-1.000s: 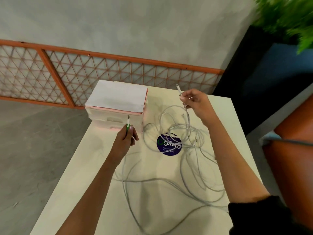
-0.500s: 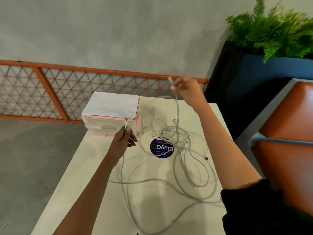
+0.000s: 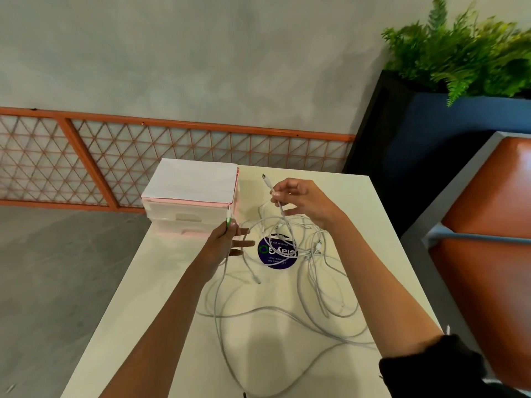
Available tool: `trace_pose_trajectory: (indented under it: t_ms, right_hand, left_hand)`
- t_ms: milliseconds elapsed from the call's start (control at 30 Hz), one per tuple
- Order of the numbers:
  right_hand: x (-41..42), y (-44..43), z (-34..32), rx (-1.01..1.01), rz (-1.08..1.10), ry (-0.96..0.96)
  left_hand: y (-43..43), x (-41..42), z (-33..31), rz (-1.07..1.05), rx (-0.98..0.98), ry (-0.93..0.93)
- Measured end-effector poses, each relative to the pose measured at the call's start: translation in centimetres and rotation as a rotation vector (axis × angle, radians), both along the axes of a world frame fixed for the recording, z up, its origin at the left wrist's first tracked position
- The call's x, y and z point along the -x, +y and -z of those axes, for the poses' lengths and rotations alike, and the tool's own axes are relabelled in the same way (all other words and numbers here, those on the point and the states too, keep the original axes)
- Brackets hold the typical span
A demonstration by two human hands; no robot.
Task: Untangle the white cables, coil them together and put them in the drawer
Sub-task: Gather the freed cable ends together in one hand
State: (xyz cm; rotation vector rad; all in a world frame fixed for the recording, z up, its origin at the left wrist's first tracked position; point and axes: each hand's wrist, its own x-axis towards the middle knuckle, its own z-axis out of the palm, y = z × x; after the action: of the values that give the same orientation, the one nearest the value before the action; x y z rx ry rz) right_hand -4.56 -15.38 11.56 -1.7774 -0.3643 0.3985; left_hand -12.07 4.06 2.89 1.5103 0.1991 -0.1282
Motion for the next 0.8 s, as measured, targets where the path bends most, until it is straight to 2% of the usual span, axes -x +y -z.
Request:
trace_pose_trajectory:
  t_ms: [167,333,600,700,800]
  right_hand:
    - [0.4,0.1,1.0,0.051,-0.091,0.028]
    - [0.5,0.5,2.2,0.279,-0.199,-0.018]
    - [0.3,1.5,3.2,0.276,-0.263,0.003]
    - [-0.2,1.4,3.7,0.244,-0.178,-0.018]
    - [-1.2,1.2,4.3,0.277,-0.006,-0.095]
  left_hand:
    - [0.0,-0.5,0.2,0.005,0.111,-0.015]
    - [0.1,-1.1,-0.6,-0.037,0.133,-0.085]
    - [0.1,-0.7,-1.6,-0.031,0.119,-0.193]
    - [0.6,-0.9,-1.0,-0.080,0.091,-0.186]
    - [1.3,-0.9,-0.4,-0.139,0.110,-0.173]
